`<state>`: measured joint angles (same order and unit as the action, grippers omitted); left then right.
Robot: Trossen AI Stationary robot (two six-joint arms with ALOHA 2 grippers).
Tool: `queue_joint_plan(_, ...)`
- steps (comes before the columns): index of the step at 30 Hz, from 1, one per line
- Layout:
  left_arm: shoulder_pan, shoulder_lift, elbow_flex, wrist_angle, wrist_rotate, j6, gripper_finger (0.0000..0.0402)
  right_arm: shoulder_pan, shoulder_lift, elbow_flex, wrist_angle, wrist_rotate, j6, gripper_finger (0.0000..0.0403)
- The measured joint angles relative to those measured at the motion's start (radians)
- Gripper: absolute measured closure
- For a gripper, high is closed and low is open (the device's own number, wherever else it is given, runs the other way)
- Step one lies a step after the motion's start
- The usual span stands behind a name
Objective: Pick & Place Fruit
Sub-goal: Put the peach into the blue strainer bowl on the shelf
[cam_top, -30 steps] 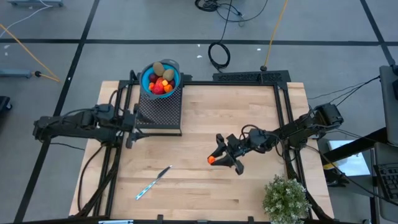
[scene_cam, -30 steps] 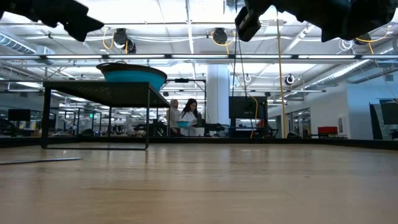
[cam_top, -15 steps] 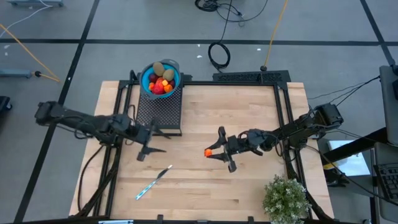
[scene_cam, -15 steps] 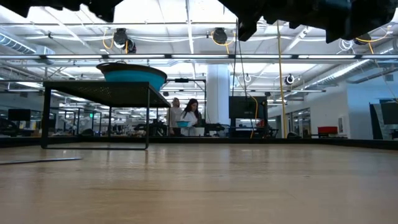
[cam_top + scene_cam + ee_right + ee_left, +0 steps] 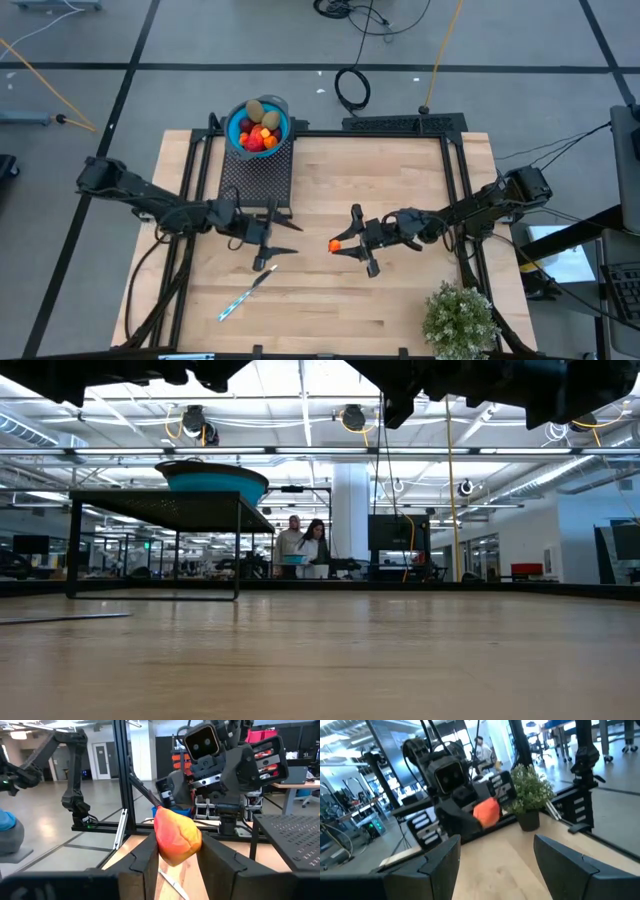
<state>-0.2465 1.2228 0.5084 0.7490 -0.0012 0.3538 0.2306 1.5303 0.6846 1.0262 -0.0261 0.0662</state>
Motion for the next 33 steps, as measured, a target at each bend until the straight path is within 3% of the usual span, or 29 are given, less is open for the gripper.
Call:
queue_joint_plan(6,-0.012,0.111,0.091,0.035,0.000,0.002,0.0151,0.000,0.000,0.000,-0.012,0.000,0.000,0.0288)
queue_joint_plan(16,-0.015,0.264,0.289,-0.076,0.011,0.010,0.0151,0.000,0.000,0.000,-0.038,0.000,0.045,0.0287)
queue_joint_plan(33,-0.044,0.364,0.405,-0.108,0.026,-0.001,0.0151,0.000,0.000,0.000,-0.032,0.000,0.045,0.0287)
